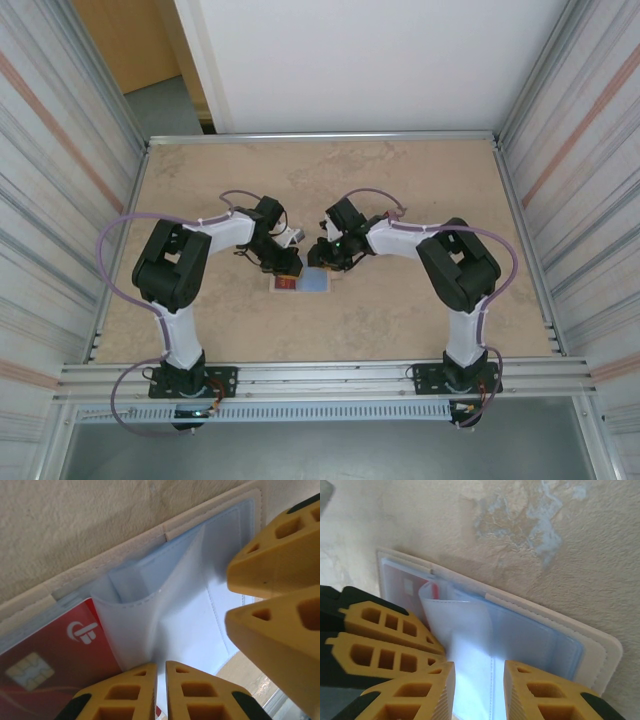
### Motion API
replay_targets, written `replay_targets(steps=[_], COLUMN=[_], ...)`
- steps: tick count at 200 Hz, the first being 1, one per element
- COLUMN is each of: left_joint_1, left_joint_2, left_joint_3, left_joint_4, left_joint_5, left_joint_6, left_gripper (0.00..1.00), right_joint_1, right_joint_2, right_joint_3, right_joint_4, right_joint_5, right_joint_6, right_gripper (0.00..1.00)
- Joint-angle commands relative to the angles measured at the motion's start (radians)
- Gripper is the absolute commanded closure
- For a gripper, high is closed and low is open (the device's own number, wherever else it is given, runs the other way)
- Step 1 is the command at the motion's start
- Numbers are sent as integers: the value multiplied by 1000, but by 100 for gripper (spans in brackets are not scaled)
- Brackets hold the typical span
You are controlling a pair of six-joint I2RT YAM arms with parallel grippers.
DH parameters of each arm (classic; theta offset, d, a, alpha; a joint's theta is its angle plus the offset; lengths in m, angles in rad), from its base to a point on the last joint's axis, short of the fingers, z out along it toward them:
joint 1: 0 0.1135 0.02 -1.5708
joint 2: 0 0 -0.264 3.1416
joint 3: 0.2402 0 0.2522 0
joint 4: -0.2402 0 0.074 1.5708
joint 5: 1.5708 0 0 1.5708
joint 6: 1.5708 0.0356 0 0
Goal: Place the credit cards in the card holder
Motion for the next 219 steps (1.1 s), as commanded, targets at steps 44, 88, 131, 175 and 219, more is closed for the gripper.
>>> replay_targets(steps=[44,88,131,175,219], left_joint_1=[12,18,27,32,35], left_joint_2=[-21,-30,-37,-46,-46], left_joint_3=[-11,-16,-18,-25,-26], left_joint_4=[-15,-10,-8,0,2], left_joint_5=[-18,-9,-3,2,5], left_joint_6=[8,7,4,0,-1], left_gripper=[87,87,87,87,87], right_joint_1=[10,19,21,24,33], right_joint_2=[53,71,52,6,-10], right_joint_3=[48,67,72,68,63], right_joint_4=[11,13,13,3,-2], right_joint_5=[-34,-43,-56,-54,-56], right_joint_6=[-26,-22,-17,-10,-8], right_gripper=[70,70,70,70,71])
